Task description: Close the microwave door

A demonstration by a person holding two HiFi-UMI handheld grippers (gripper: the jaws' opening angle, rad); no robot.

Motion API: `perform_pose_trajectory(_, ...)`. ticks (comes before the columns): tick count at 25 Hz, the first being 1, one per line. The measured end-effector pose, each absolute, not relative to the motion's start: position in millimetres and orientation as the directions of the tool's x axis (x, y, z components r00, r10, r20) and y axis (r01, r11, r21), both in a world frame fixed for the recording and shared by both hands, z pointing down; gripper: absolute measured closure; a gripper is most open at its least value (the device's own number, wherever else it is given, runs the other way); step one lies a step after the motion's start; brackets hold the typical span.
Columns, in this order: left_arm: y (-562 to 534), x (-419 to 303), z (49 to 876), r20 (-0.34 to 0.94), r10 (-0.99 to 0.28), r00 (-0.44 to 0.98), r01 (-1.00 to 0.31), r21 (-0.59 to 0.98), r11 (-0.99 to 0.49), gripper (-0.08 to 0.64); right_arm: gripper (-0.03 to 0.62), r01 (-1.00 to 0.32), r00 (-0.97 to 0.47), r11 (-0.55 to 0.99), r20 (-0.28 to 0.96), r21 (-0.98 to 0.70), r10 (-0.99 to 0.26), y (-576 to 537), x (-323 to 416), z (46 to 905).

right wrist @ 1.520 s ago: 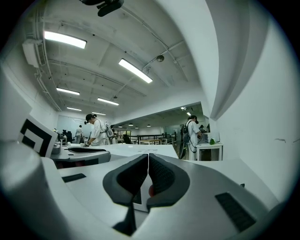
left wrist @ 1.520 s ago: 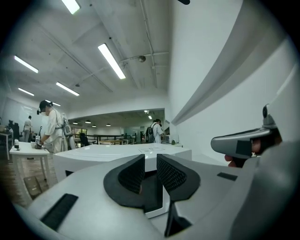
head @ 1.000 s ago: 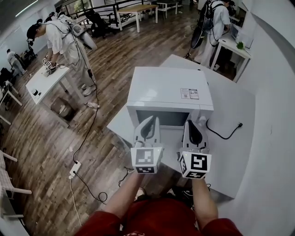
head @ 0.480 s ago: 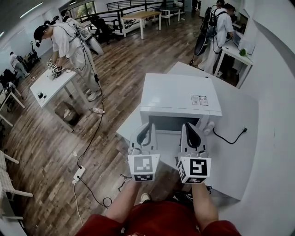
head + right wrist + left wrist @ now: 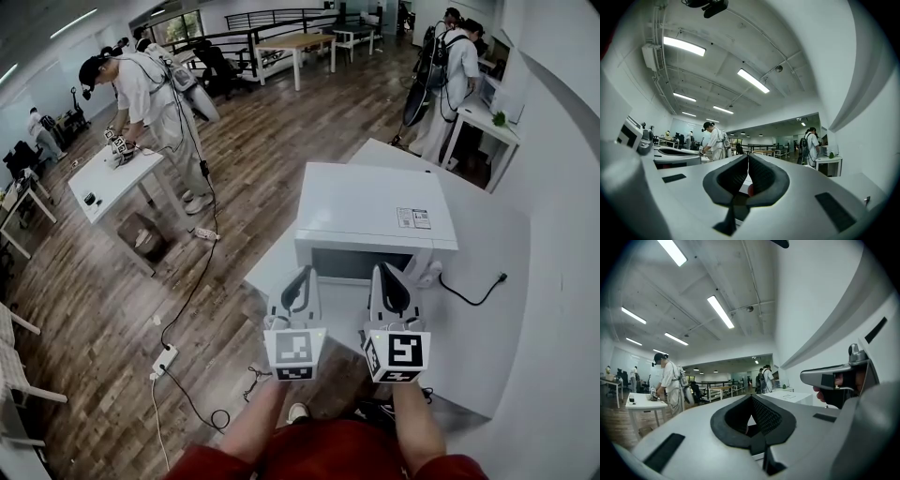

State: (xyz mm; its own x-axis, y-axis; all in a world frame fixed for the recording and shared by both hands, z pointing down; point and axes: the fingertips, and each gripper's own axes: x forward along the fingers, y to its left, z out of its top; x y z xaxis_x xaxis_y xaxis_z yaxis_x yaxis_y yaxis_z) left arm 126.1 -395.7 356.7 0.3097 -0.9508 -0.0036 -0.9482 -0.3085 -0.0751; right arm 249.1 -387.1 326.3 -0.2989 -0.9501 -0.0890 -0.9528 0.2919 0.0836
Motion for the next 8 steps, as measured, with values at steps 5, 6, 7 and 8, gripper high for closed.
perform_pose_trajectory(5,-396.0,130.2,355.0,-0.006,-0.95,0.313,-0.947,-0.074,-0.311,0.534,0.565,-0.953,-0.297,0.29,-0.083,0.09,-0.951,-388.1,252.4,326.0)
perform_pose_trajectory(6,-395.8,131.4,354.2,-0.008,-0.949,0.314,-0.947,-0.074,-0.313,0.534,0.565,-0.953,-0.297,0.29,-0.083,0.091,-0.951,-388.1,253.1,326.0)
perform_pose_trajectory(7,-395.5,132.6,353.5,-0.01,-0.949,0.316,-0.946,-0.074,-0.314,0.534,0.565,-0.953,-0.298,0.29,-0.082,0.09,-0.951,-388.1,253.7,326.1)
perform_pose_trajectory(8,-395.2,133.7,352.9,-0.012,-0.948,0.317,-0.946,-0.075,-0.315,0.534,0.566,-0.953,-0.298,0.291,-0.082,0.09,-0.951,-388.0,254.3,326.3)
